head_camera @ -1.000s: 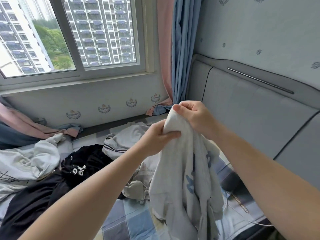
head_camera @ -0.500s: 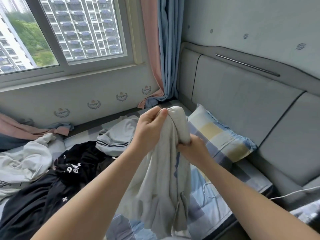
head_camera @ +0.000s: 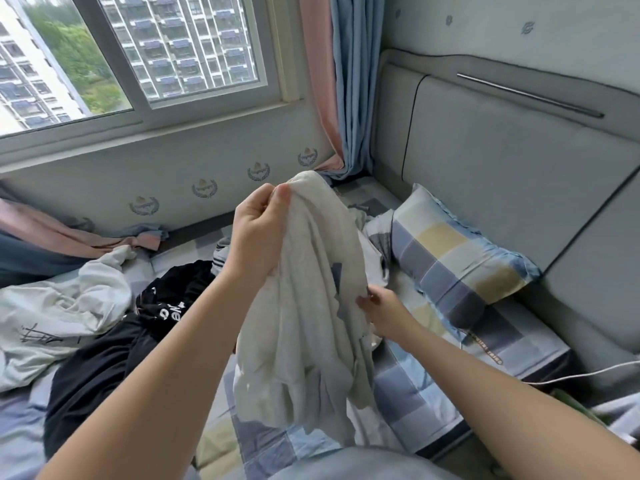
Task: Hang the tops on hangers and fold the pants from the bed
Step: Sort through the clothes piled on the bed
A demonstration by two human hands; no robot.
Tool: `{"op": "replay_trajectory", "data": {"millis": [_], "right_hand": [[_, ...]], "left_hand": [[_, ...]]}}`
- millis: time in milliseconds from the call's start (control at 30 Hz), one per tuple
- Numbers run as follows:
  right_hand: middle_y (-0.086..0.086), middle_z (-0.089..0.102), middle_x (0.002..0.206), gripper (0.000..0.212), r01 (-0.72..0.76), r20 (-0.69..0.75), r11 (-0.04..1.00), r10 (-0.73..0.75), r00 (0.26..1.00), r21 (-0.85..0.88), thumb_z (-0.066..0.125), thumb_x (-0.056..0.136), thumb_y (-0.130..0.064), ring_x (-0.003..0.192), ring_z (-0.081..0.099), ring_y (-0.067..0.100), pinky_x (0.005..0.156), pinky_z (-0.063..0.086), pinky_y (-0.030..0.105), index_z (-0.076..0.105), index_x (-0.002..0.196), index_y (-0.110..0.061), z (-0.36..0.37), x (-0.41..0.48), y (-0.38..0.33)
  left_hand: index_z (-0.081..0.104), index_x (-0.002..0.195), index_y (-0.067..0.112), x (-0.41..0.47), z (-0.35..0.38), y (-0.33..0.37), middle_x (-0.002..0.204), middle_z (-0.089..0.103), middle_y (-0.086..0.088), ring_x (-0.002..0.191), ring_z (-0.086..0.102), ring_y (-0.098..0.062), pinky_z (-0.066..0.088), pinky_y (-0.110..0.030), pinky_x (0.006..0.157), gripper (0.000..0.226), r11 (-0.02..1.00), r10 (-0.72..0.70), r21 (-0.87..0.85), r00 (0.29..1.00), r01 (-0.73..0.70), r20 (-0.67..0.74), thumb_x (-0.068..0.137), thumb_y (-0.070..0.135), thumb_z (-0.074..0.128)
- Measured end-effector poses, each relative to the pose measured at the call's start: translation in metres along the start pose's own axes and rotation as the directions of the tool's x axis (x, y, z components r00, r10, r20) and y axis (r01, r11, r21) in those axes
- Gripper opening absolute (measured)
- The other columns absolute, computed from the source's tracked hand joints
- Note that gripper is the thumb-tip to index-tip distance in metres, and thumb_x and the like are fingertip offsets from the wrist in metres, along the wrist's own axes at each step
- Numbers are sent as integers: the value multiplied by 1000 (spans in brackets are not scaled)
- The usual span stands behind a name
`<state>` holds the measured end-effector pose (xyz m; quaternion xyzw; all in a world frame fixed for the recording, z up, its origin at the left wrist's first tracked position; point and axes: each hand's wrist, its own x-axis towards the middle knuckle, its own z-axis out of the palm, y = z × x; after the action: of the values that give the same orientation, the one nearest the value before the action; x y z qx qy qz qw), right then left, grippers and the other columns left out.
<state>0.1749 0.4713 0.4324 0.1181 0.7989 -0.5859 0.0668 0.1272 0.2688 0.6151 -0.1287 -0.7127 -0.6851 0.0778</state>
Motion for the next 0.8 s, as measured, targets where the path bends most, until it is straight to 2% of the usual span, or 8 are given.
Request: {"op": "replay_trajectory", "data": {"millis": [133, 233, 300, 433, 567, 700, 733, 800], "right_hand": [[5, 59, 72, 22, 11, -38, 995, -7, 999, 102, 53, 102, -12, 69, 52, 18, 63, 39, 29, 61, 87, 1, -19, 1, -32], [16, 62, 84, 25, 24, -64, 982, -12, 998, 187, 54, 103, -23, 75, 58, 25, 70, 45, 39, 62, 98, 1, -24, 0, -58], [15, 63, 81, 27, 13, -88, 960, 12, 996, 278, 52, 104, -24, 70, 60, 26, 65, 48, 36, 64, 102, 0, -27, 0, -75], [7, 61, 71, 25, 27, -135, 891, 39, 990, 454, 52, 105, -23, 61, 58, 19, 53, 48, 28, 63, 88, -9, -34, -4, -102], [11, 66, 81, 18, 95, -181, 845, 2, 983, 526, 51, 105, -19, 71, 65, 23, 67, 57, 38, 63, 98, -7, -36, -8, -122], [11, 72, 85, 18, 160, -223, 779, -27, 974, 607, 51, 105, -16, 78, 72, 22, 71, 61, 39, 64, 98, -7, -46, -10, -136], [12, 73, 86, 19, 174, -229, 757, -33, 973, 630, 50, 105, -16, 80, 73, 23, 71, 61, 39, 65, 98, -7, -49, -10, -137], [11, 74, 86, 19, 207, -246, 712, -50, 968, 670, 50, 105, -15, 83, 73, 24, 72, 61, 39, 65, 97, -7, -52, -9, -140]], "left_hand": [[57, 78, 9, 11, -21, -35, 66, 46, 5, 60, 41, -10, 36, -27, 57, 25, 973, -164, 149, 983, 175, -87, 101, 19, 58], [69, 95, 22, 7, -25, -58, 90, 70, 4, 81, 66, -13, 53, -31, 74, 4, 918, -328, 254, 942, 303, 63, 96, 19, 66], [68, 100, 27, -4, -22, -71, 99, 73, 5, 87, 69, -8, 57, -26, 77, 6, 871, -428, 339, 888, 355, 171, 94, 26, 69], [67, 107, 30, -37, -4, -92, 105, 73, 6, 89, 72, -8, 60, -28, 82, 32, 768, -618, 494, 672, 407, 408, 84, 51, 72], [60, 120, 32, -72, 17, -102, 120, 66, 11, 100, 69, -4, 57, -32, 93, 77, 692, -721, 596, 420, 407, 551, 63, 83, 69], [54, 132, 20, -89, 34, -119, 134, 60, -2, 123, 59, -18, 49, -34, 103, 100, 667, -745, 609, 404, 429, 531, 55, 81, 73], [55, 133, 20, -90, 37, -123, 132, 62, -1, 123, 59, -19, 48, -32, 104, 96, 671, -742, 598, 419, 439, 524, 59, 76, 77], [65, 115, 25, -88, 39, -135, 107, 72, 6, 103, 67, -15, 52, -17, 86, 47, 696, -716, 548, 502, 464, 485, 77, 49, 80]]}}
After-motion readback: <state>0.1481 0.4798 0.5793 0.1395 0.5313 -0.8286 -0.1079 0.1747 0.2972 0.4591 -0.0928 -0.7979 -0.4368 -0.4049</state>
